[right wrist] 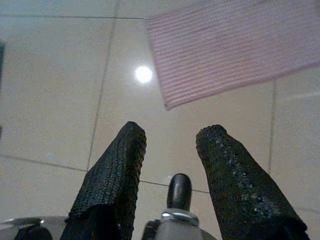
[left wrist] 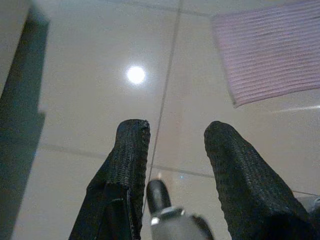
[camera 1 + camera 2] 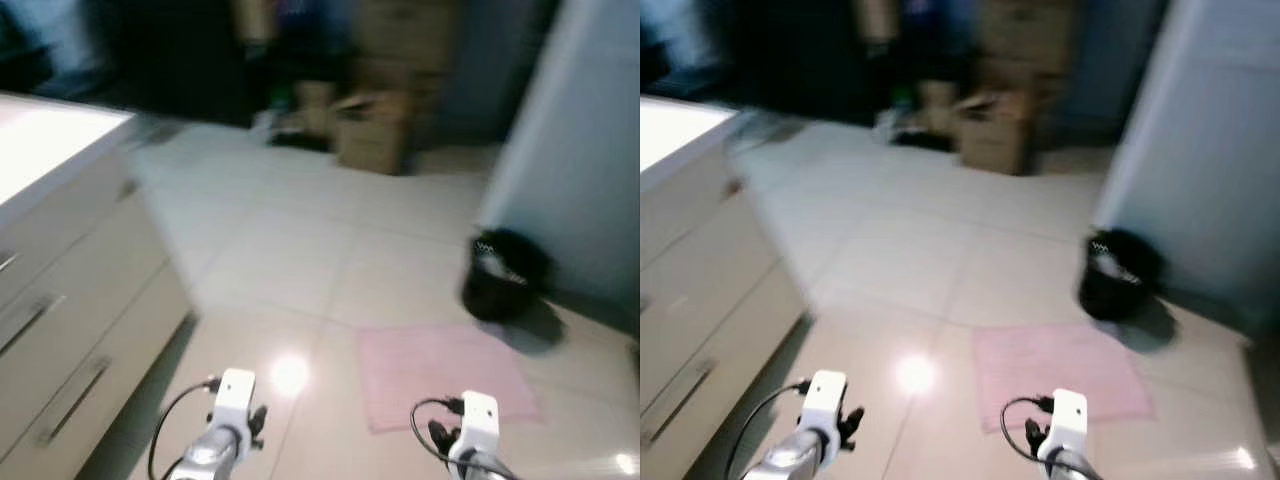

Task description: Kitchen organization

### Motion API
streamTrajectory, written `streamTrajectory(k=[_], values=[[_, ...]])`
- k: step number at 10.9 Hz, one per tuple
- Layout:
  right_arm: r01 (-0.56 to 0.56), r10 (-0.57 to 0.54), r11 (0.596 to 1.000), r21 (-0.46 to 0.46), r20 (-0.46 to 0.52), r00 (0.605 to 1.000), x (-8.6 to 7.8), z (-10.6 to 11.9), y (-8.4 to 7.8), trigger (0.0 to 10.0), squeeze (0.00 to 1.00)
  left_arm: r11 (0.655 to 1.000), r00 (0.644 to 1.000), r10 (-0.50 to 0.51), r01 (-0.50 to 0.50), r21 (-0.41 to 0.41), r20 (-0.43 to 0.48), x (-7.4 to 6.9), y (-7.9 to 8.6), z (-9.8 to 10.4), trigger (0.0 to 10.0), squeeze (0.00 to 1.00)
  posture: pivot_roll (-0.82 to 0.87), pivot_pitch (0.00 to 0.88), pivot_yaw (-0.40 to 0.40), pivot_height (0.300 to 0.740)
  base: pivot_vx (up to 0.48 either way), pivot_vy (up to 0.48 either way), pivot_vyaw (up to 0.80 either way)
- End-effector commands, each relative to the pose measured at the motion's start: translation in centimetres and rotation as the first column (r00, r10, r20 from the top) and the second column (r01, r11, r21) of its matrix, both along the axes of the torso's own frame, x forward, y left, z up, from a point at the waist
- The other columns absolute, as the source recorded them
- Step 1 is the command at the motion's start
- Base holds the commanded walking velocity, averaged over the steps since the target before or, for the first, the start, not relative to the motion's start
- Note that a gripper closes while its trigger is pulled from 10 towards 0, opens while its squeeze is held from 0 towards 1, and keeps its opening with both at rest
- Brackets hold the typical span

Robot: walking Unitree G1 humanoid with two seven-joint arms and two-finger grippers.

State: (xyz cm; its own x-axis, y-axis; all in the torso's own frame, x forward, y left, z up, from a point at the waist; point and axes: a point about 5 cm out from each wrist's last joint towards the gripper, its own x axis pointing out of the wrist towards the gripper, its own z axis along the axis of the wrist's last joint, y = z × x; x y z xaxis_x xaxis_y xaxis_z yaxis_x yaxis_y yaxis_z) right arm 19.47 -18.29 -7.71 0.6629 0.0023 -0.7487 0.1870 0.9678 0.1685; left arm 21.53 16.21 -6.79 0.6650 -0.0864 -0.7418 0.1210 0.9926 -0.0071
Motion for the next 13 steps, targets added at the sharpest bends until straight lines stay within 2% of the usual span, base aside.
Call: streamTrajectory(k=[1,7,13], values=[[0.001,-0.001,1.000,0.007,-0.001,1.000,-0.20,-0.11,0.23,10.0,0.00,1.000,1.000,0.012,-0.012,0.001,-0.005,-0.16,0.43,-0.06,10.0,0.00,0.06,0.000,0.019,0.740,0.000,0.000,0.80],[-0.018,0.018,1.000,0.008,-0.016,1.000,-0.62,-0.38,0.69,10.0,0.00,1.000,1.000,0.011,-0.011,0.008,-0.018,-0.50,0.66,-0.25,10.0,0.00,0.07,0.000,0.022,0.740,0.000,0.000,0.80],[-0.028,0.028,1.000,0.010,0.001,1.000,-0.33,-0.22,0.99,10.0,0.00,1.000,1.000,0.024,-0.024,0.011,-0.020,-0.74,1.00,-0.35,10.0,0.00,0.07,0.000,0.019,0.740,0.000,0.000,0.80]])
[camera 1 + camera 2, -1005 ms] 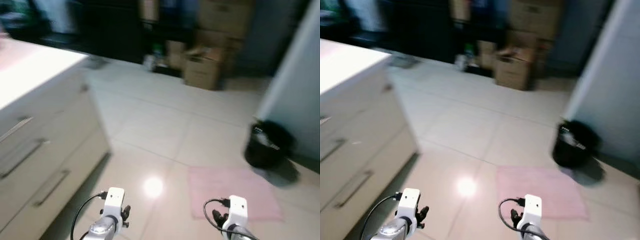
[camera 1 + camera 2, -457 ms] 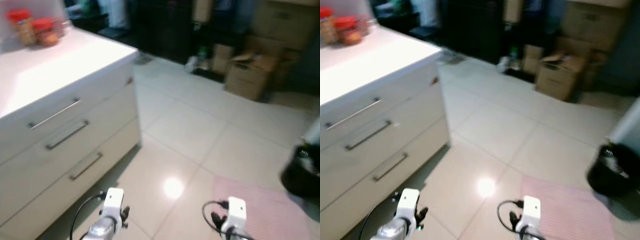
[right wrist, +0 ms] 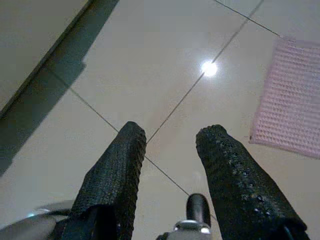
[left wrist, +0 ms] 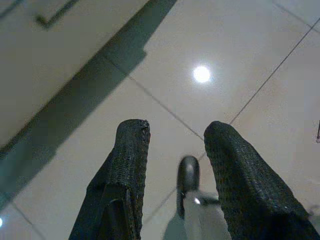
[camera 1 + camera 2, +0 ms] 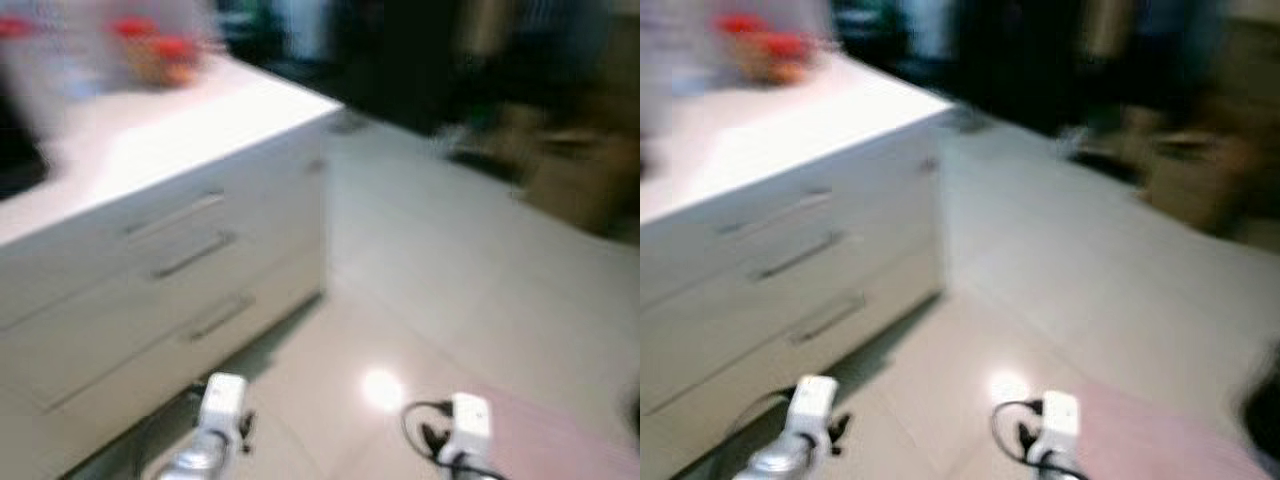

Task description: Kitchen organization

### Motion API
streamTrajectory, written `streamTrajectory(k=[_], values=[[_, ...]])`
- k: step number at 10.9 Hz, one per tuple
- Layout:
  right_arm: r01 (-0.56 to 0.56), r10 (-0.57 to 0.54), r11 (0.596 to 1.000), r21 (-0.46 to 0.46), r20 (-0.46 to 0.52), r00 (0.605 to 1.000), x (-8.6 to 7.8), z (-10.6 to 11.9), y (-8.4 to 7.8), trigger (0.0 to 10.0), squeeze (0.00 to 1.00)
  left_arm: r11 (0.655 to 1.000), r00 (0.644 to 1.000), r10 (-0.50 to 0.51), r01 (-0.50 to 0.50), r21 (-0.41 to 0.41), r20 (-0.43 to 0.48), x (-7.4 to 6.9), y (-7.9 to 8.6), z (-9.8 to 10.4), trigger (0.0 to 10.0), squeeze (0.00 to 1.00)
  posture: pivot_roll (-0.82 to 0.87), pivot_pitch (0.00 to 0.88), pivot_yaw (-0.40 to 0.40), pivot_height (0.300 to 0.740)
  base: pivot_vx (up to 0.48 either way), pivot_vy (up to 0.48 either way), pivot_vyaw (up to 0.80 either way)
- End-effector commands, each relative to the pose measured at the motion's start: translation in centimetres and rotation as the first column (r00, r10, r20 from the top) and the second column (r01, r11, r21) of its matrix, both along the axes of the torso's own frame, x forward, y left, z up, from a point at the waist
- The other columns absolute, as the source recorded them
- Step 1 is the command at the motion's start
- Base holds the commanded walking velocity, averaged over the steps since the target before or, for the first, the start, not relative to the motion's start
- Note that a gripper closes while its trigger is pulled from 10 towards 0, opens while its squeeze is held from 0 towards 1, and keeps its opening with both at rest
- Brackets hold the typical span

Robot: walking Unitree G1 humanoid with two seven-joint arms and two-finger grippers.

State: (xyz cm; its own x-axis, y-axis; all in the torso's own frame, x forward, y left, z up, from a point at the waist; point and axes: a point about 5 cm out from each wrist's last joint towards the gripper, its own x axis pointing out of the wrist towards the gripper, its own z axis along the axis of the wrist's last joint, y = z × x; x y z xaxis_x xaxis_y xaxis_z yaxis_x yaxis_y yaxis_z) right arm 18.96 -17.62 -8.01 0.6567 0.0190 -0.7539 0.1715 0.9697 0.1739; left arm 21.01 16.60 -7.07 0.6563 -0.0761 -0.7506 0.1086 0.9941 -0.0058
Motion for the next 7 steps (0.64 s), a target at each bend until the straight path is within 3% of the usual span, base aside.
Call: streamTrajectory(k=[1,7], values=[[-0.008,0.008,1.000,0.004,0.012,1.000,0.25,0.12,0.28,10.0,0.00,1.000,1.000,0.016,-0.016,0.005,-0.006,-0.24,0.57,-0.09,10.0,0.00,0.07,0.000,0.018,0.740,0.000,0.000,0.80],[-0.015,0.015,1.000,0.009,0.022,1.000,0.53,0.26,0.51,10.0,0.00,1.000,1.000,0.026,-0.026,0.001,0.011,0.10,0.49,0.11,10.0,0.00,0.07,0.000,0.016,0.740,0.000,0.000,0.80]])
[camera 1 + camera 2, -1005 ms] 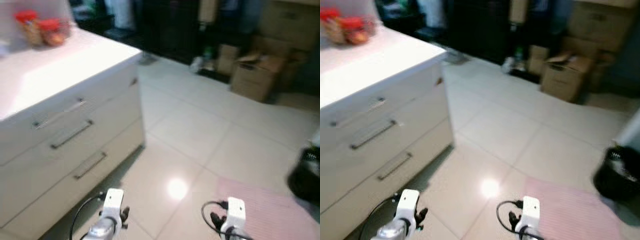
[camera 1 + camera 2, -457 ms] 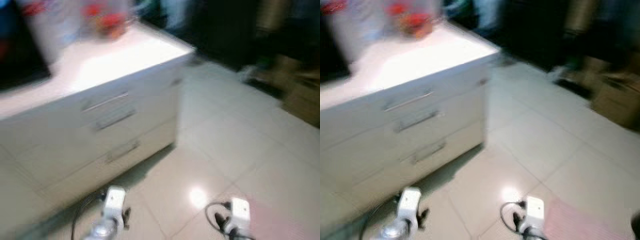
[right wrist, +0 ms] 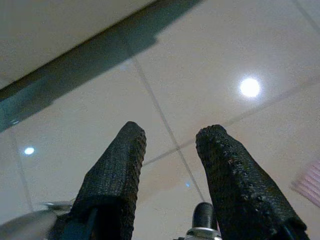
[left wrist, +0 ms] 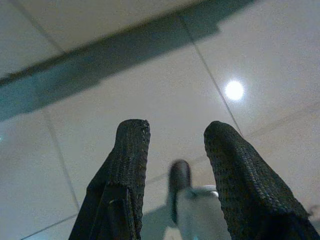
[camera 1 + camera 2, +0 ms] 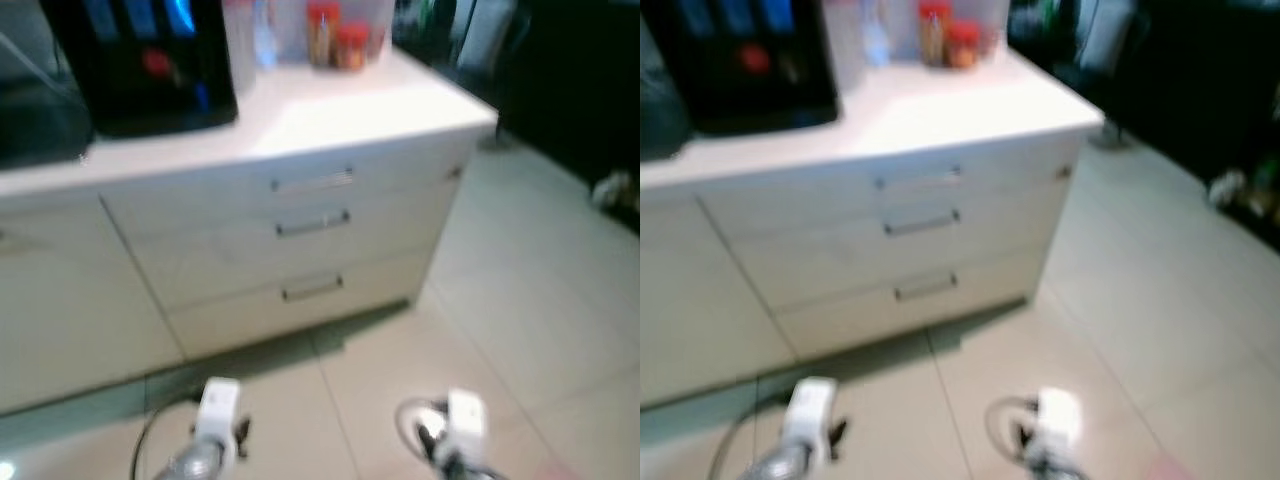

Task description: Kitchen organization

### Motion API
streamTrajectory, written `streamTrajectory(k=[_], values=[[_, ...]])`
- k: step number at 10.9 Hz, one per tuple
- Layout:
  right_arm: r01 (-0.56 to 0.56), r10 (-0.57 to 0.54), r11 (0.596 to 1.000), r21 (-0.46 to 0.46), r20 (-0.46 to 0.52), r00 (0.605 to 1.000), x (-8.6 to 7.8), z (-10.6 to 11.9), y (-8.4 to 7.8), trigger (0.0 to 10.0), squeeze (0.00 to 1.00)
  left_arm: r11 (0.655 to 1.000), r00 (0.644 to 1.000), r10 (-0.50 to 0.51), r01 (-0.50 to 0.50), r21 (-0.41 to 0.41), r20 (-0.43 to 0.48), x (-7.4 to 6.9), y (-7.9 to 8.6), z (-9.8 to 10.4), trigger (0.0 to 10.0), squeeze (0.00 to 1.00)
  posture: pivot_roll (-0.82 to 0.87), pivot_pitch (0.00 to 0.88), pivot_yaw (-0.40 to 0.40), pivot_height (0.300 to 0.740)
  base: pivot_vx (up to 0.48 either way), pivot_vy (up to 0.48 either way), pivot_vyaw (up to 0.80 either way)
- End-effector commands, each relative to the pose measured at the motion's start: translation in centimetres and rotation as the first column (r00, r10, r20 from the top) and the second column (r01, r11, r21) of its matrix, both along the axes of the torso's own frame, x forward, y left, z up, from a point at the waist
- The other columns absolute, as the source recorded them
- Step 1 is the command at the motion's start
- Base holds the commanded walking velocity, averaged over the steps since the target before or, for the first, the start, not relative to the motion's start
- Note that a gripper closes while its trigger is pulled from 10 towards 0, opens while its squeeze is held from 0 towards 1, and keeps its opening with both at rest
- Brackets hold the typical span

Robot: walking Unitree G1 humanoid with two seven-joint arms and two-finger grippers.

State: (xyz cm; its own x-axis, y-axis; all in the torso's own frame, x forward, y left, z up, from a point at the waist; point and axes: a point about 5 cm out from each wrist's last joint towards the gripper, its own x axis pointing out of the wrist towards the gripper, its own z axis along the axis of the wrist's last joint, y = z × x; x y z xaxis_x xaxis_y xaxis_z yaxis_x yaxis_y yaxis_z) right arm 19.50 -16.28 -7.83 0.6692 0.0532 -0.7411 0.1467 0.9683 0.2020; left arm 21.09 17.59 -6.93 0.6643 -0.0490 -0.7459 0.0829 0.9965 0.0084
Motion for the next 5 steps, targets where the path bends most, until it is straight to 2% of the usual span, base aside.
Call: streamTrajectory(k=[1,5], values=[[0.008,-0.008,1.000,-0.016,0.007,1.000,0.04,0.10,-0.84,10.0,0.00,1.000,1.000,0.002,-0.002,-0.014,0.008,0.12,-0.54,0.03,10.0,0.00,0.07,0.000,0.016,0.740,0.000,0.000,0.80],[0.004,-0.004,1.000,-0.016,0.009,1.000,0.05,0.11,-0.74,10.0,0.00,1.000,1.000,0.008,-0.008,-0.017,0.019,0.24,-0.62,0.12,10.0,0.00,0.07,0.000,0.013,0.740,0.000,0.000,0.80]])
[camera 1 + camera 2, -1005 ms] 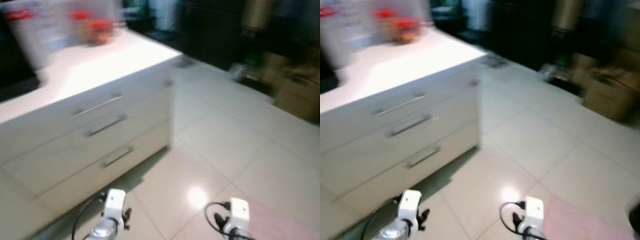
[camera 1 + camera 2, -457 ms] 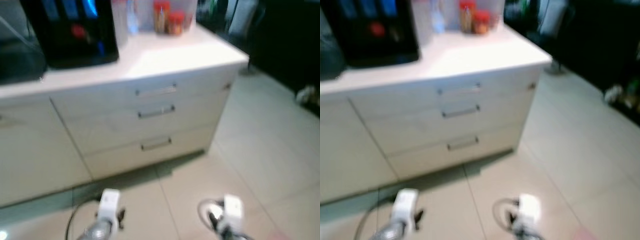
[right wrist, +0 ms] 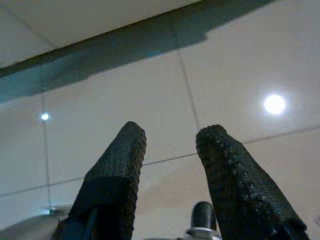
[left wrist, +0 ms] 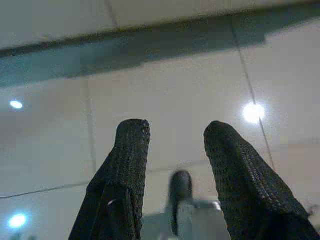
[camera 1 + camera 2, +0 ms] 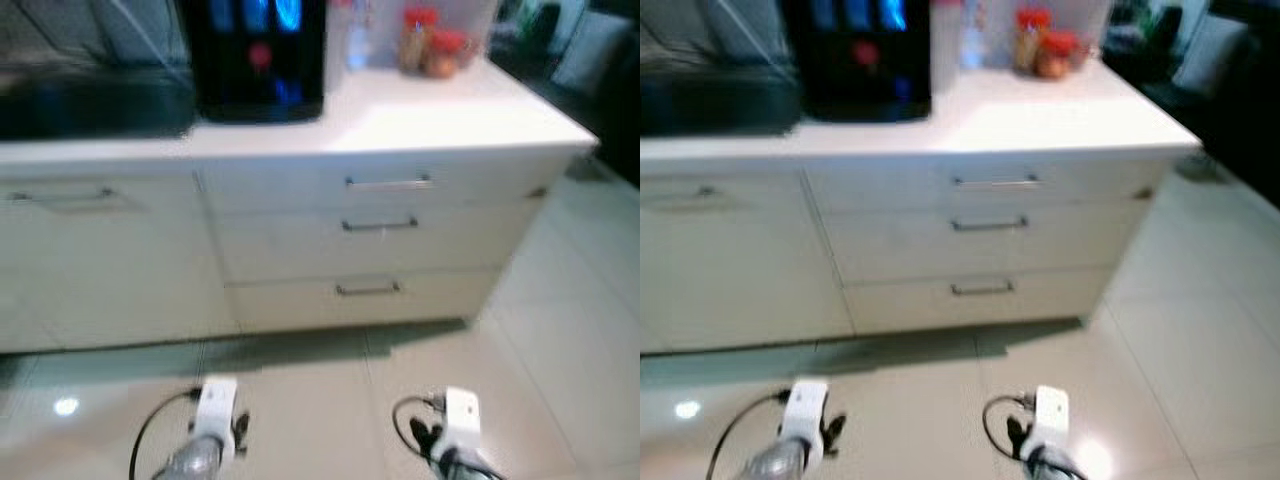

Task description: Kitchen organization

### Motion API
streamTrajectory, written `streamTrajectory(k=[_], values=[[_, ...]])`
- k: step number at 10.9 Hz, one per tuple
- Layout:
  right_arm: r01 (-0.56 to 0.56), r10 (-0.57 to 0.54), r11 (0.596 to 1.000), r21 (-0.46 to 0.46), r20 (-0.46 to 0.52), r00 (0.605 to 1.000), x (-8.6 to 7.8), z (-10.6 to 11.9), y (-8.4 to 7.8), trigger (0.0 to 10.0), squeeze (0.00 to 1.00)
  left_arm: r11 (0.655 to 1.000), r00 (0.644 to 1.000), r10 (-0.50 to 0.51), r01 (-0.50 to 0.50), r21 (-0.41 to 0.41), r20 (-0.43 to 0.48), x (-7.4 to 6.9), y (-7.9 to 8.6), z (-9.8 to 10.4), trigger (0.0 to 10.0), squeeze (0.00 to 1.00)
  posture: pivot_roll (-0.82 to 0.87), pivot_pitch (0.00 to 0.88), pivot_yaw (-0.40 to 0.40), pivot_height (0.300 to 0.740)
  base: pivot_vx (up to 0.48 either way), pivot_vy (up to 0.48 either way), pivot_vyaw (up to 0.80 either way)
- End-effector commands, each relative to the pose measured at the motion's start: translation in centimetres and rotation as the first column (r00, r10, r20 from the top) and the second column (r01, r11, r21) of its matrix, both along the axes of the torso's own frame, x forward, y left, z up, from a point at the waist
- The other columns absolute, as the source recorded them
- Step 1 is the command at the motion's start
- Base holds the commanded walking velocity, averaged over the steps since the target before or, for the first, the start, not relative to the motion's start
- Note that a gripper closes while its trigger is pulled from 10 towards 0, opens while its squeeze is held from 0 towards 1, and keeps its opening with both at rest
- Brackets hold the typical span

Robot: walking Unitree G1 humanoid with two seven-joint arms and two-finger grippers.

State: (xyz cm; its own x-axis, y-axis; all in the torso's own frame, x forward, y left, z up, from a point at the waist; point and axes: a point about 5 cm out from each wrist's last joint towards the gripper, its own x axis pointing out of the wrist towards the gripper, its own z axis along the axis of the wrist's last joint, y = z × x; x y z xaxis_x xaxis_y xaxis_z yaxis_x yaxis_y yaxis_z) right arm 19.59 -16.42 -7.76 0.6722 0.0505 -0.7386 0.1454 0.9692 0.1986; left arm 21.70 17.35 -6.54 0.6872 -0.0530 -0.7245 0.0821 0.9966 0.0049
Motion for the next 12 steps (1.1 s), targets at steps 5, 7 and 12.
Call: streamTrajectory(k=[5,7,12], values=[[0.003,-0.003,1.000,-0.010,0.010,1.000,-0.03,0.07,-0.60,10.0,0.00,1.000,1.000,0.006,-0.006,-0.017,0.000,-0.23,-0.71,-0.17,10.0,0.00,0.07,0.000,0.011,0.740,0.000,0.000,0.78],[0.014,-0.014,1.000,0.001,0.011,1.000,-0.03,0.07,-0.60,10.0,0.00,1.000,1.000,0.013,-0.013,-0.021,-0.006,-0.28,-0.74,-0.22,10.0,0.00,0.08,0.000,0.012,0.740,0.000,0.000,0.00],[0.022,-0.022,1.000,0.013,0.015,1.000,0.05,0.12,-0.61,10.0,0.00,1.000,1.000,0.012,-0.012,-0.026,0.016,0.28,-0.81,0.17,10.0,0.00,0.08,0.001,0.010,0.740,0.000,0.464,0.00]])
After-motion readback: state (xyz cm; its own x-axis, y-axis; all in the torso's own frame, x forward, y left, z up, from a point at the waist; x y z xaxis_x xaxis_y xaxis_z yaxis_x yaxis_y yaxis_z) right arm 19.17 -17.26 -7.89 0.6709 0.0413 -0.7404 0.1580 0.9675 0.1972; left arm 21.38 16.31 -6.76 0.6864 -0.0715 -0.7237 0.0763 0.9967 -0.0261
